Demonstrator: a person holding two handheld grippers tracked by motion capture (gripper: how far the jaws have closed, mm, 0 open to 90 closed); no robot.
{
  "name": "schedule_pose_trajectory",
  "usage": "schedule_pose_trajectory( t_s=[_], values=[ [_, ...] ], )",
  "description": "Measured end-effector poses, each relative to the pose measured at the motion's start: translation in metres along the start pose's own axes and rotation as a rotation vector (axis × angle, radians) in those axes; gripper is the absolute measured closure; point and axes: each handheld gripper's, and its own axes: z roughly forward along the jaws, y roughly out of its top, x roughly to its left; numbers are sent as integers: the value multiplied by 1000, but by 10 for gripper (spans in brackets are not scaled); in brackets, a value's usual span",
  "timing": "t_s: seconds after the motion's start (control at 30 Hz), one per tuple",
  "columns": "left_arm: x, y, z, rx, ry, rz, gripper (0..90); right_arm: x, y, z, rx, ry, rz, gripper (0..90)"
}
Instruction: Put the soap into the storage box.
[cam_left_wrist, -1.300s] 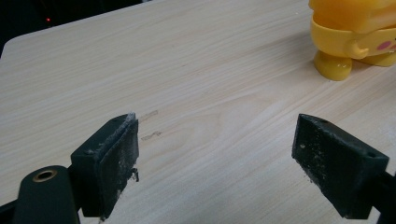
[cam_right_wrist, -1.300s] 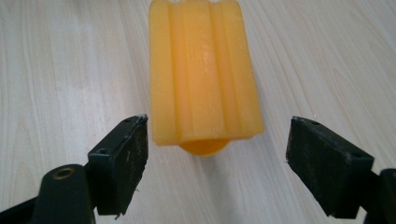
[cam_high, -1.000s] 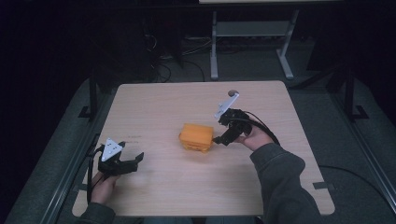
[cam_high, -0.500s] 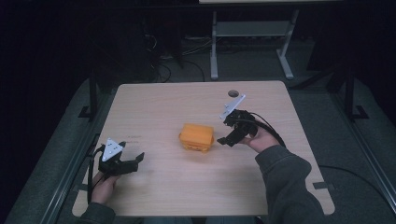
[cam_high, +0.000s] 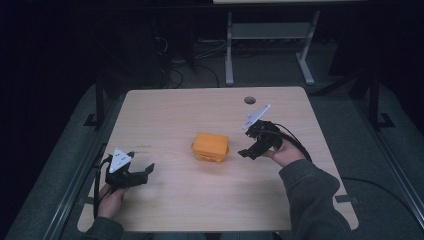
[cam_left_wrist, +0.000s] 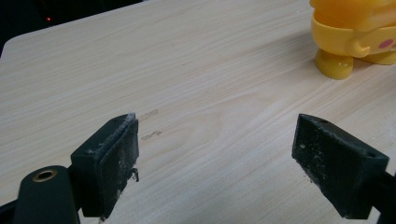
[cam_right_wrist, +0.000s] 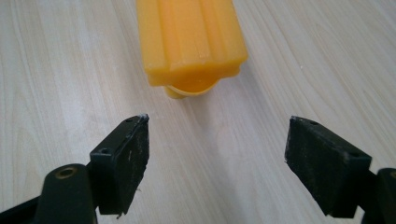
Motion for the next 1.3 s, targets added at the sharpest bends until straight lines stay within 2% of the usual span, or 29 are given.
schedule_pose_trajectory(
  t_s=[0.33, 0.63, 0.9, 1.3],
  values=[
    [-1, 0, 0, 2, -2, 2, 140, 1, -10, -3, 0, -3, 21, 211],
    [-1, 0, 0, 4, -2, 2, 140, 2, -30, -5, -8, -2, 61, 210],
    [-2, 0, 1, 9, -4, 9, 140, 3, -41, -7, -11, -6, 76, 209],
    [-3, 0, 1, 11, -4, 10, 140, 5, -70, -19, -30, -22, 127, 210]
  ],
)
